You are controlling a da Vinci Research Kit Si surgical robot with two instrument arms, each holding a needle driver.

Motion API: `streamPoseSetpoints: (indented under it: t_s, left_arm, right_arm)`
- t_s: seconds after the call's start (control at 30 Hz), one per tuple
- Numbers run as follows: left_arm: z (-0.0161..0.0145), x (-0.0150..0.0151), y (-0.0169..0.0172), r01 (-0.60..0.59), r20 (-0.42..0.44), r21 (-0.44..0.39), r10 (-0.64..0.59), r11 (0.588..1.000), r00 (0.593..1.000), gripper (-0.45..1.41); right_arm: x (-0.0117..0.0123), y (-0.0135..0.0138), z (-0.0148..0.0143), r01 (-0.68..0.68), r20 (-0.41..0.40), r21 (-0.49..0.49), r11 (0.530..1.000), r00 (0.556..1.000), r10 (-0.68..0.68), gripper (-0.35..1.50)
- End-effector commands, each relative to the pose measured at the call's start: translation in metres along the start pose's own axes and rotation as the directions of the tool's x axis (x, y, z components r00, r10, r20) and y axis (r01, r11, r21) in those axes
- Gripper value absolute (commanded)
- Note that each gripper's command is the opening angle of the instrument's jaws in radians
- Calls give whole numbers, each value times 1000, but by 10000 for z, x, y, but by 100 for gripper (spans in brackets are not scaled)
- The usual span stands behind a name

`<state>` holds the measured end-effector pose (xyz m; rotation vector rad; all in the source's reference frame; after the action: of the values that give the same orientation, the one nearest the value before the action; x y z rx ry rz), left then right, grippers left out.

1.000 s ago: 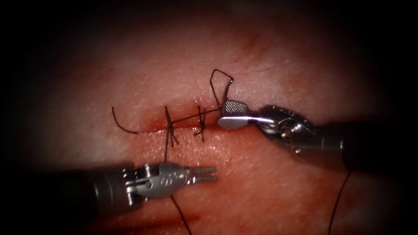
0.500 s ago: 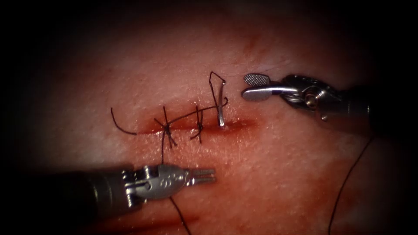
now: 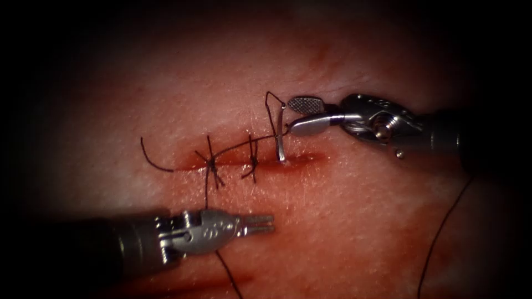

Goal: Wound Closure
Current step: Push needle through skin above incision with right hand

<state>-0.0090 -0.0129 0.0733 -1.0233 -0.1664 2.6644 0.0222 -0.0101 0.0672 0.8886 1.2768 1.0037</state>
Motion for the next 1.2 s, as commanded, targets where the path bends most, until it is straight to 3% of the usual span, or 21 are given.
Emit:
streamPoseSetpoints:
  t_s: [0.03,0.43,0.5,0.53,0.57,0.6,0.7,0.8,0.9,1.0,1.07,1.13,1.17,1.2]
  left_arm:
    - [7,0,0,-1,-1,0,1,1000,1000,-11]
    - [5,-3,2,-4,-3,-3,4,1000,1000,-11]
    - [5,-3,3,-4,-3,-2,4,1000,1000,-11]
    - [5,-3,3,-4,-2,-2,4,1000,1000,-11]
    - [5,-3,3,-4,-2,-2,4,1000,1000,-11]
    - [5,-3,3,-4,-2,-2,4,1000,1000,-11]
    - [5,-2,4,-4,-2,-1,4,1000,1000,-13]
    - [5,-2,4,-3,-2,0,3,1000,1000,-13]
    - [6,-2,5,-3,-3,-1,3,1000,1000,-15]
    - [8,-1,5,-2,-4,-2,2,1000,1000,-15]
    - [9,1,5,-1,-4,-2,1,1000,1000,-15]
    - [9,1,5,-1,-5,-3,1,1000,1000,-15]
    - [9,1,5,-1,-5,-3,1,1000,1000,-15]
    - [9,1,5,-1,-5,-3,0,1000,1000,-15]
  right_arm:
    - [3,2,15,7,0,9,1000,1000,-7,133]
    - [3,8,39,19,-4,-4,1000,1000,-19,128]
    - [1,8,40,20,18,-12,1000,1000,-20,88]
    - [1,8,40,20,32,-17,1000,999,-19,42]
    - [1,8,39,19,43,-21,1000,999,-18,-25]
    - [2,9,40,-17,54,-27,999,998,18,-35]
    - [7,17,38,-222,64,-30,975,973,223,-35]
    - [8,23,36,-257,122,-55,965,957,262,-35]
    - [4,24,36,-347,122,-70,935,928,353,-35]
    - [-3,24,39,-481,134,-93,872,861,490,-35]
    - [-13,24,41,-512,153,-91,854,840,520,-35]
    - [-31,24,44,-593,165,-77,802,785,597,-35]
    - [-48,25,47,-688,156,-53,723,710,687,-35]
    - [-55,26,48,-716,155,-47,696,683,714,-35]
